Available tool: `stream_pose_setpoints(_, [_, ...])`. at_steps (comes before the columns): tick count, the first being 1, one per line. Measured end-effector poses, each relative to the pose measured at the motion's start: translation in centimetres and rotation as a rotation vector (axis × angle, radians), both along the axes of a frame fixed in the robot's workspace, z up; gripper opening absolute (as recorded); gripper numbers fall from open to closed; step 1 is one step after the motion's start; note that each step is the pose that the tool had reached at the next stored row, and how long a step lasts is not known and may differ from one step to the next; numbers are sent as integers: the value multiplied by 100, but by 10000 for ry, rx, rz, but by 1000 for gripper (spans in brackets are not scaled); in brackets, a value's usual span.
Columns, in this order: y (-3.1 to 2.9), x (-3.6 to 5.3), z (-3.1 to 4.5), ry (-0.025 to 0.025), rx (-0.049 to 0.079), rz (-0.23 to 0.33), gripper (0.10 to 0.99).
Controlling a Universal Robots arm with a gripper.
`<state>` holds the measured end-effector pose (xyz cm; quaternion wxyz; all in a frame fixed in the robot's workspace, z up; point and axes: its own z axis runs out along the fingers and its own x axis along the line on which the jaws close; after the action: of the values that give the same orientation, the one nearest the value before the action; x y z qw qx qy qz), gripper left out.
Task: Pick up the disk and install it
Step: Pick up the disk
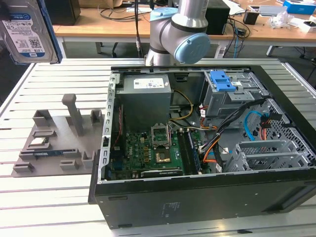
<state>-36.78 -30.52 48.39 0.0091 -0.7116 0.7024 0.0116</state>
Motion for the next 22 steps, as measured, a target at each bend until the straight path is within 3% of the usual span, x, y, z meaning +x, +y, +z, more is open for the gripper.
stream_pose_setpoints(19, [0, 1044, 0, 4, -1, 0, 365])
stream_pose_setpoints(22, [0, 1283, 0, 4, -1, 0, 365])
